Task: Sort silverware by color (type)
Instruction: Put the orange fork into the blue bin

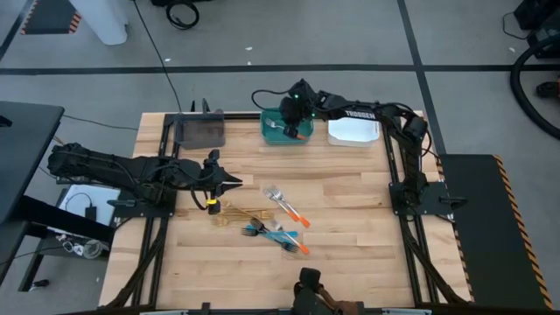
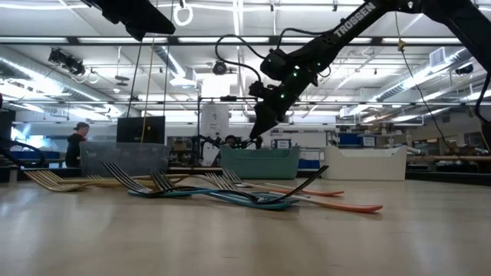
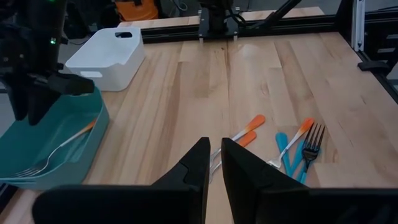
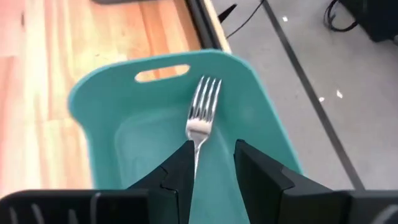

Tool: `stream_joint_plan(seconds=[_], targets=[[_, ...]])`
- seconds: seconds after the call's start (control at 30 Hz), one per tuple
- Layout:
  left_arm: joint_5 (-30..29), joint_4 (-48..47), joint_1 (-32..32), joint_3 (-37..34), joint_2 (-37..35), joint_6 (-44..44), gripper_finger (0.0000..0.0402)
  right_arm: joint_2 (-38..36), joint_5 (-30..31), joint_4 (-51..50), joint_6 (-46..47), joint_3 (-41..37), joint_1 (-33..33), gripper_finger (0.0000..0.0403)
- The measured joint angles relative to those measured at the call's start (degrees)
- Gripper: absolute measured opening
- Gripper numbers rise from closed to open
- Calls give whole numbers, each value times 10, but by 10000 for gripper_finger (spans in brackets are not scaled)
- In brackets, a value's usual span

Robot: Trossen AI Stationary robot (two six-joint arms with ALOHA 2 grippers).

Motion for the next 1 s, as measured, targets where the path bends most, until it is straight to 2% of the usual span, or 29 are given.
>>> stream_joint_plan(seconds=[0.3,0.57,1.0], targets=[[0,1,2,0,0,-7,50,-38,4,-45,27,0,33,121],[0,1,2,0,0,-11,50,-68,39,-70,41,0,64,121],[0,7,2,0,0,-13,50,-90,48,-111,92,0,99,121]])
